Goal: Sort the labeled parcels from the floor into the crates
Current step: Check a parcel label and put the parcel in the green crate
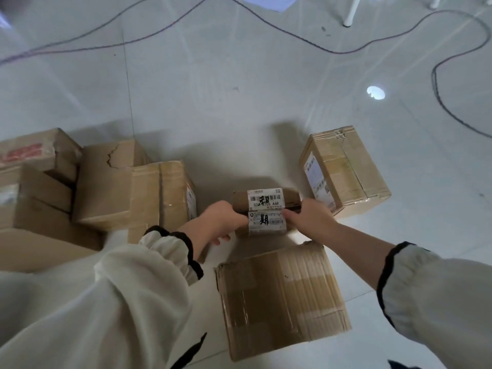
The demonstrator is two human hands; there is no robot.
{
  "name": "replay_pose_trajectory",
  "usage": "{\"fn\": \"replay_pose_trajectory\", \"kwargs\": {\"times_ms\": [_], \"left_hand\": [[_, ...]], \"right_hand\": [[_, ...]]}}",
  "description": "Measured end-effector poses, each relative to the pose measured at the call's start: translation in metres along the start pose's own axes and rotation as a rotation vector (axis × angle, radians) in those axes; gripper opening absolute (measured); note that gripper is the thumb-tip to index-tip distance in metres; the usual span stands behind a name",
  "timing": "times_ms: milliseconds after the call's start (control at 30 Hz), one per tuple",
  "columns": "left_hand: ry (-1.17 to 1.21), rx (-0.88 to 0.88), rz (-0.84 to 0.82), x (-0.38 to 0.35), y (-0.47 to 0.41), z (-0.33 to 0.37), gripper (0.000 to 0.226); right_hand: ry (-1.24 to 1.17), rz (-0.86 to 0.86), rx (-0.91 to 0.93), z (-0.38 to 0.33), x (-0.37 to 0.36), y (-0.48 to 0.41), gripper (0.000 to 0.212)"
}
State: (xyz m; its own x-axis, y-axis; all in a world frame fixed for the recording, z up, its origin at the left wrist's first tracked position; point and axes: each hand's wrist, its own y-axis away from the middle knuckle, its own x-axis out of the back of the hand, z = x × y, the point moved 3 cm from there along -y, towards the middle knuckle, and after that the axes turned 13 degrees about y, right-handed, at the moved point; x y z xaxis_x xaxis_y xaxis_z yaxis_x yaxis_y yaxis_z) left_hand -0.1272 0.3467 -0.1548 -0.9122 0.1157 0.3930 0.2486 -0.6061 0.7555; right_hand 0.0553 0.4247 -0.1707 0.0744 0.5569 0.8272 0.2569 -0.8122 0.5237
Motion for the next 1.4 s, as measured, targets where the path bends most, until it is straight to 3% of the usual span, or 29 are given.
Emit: {"fn": "replay_pose_trajectory", "kwargs": {"times_ms": [100,333,433,567,633,733,900,1067,1200,1300,1400], "left_hand": [[0.0,-0.049,0.031,0.0,-0.003,-0.003,0.036],[0.169,-0.038,0.053,-0.003,-0.008,-0.006,0.03],[0.214,-0.069,0.078,0.001,0.0,-0.003,0.03],[0.275,-0.134,0.228,0.024,0.037,0.015,0.032],[0.444,-0.102,0.231,0.039,0.068,0.034,0.023],[0.748,-0.059,0.214,0.067,0.126,0.074,0.015],[0.849,-0.182,0.202,0.116,0.247,0.165,0.014],[0.846,-0.245,0.121,0.151,0.411,0.262,0.006],[0.791,-0.297,0.154,0.189,0.56,0.325,0.011],[0.767,-0.355,0.134,0.211,0.649,0.354,0.013],[0.799,-0.272,0.057,0.219,0.696,0.359,0.011]], "right_hand": [[0.008,-0.011,-0.033,0.0,0.002,-0.004,0.039],[-0.07,0.017,-0.075,0.005,0.001,-0.005,0.041],[-0.078,0.037,-0.049,0.0,0.009,0.002,0.033],[-0.165,0.109,-0.018,-0.02,0.045,0.027,0.026],[-0.295,0.141,-0.054,-0.029,0.077,0.049,0.029],[-0.519,0.262,-0.093,-0.037,0.135,0.097,0.031],[-0.659,0.407,-0.024,-0.044,0.253,0.202,0.026],[-0.734,0.554,-0.004,-0.048,0.403,0.347,0.021],[-0.734,0.53,0.013,-0.063,0.521,0.474,0.024],[-0.718,0.525,0.023,-0.073,0.58,0.552,0.025],[-0.756,0.558,-0.011,-0.077,0.608,0.606,0.027]]}}
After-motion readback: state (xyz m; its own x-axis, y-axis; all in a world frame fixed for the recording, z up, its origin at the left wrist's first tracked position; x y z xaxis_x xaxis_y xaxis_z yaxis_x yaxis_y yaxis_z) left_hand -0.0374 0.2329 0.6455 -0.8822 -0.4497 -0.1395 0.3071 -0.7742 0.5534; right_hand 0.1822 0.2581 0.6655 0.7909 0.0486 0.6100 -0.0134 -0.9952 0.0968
